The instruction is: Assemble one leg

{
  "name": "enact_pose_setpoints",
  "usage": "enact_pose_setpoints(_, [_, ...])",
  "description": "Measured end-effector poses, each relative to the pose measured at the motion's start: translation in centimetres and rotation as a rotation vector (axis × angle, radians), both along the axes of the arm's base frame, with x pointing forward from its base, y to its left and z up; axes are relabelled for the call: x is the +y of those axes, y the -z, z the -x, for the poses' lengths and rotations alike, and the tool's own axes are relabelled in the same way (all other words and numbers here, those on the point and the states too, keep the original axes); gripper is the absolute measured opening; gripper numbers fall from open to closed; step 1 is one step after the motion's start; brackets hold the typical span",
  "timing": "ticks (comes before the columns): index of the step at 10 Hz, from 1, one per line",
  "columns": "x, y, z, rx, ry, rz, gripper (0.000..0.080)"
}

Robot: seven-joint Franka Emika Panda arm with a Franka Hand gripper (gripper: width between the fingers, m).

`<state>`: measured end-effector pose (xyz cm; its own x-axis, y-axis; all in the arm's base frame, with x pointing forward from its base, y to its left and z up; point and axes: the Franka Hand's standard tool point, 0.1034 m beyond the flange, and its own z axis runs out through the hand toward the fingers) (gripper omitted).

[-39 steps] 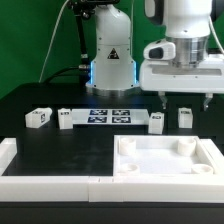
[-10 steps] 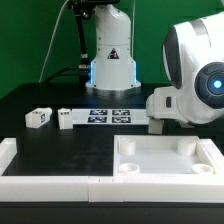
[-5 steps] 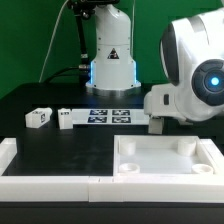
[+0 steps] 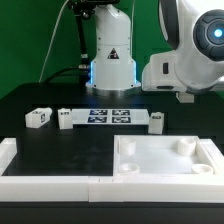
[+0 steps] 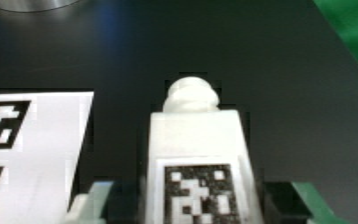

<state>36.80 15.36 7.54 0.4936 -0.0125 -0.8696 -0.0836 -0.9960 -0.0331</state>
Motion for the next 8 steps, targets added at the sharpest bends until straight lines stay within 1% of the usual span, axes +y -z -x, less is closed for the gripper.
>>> enact_pose_setpoints(1, [0.1, 0.3, -0.1, -0.009, 0.001, 0.0, 0.0289])
enact_pose_setpoints(2, [0.4, 0.8, -1.4, -0.144, 0.016, 0.003, 0.0289])
enact_pose_setpoints(3, [0.4, 0.4, -1.4, -0.242, 0.023, 0.01, 0.029])
enact_pose_setpoints(4, [0.3, 0.4, -1.2, -0.294, 0.025, 0.014, 0.029])
enact_pose_setpoints(5, [0.3, 0.8, -2.1, -0.41, 0.034, 0.014, 0.029])
enact_pose_setpoints(6, [-0.3, 0.9, -2.5, -0.511, 0.041, 0.022, 0.029])
enact_pose_setpoints(7, [-0.7, 0.2, -2.9, -0.586, 0.032, 0.025, 0.029])
enact_pose_setpoints(8, [-1.0, -0.7, -3.7, -0.647, 0.03, 0.018, 0.029])
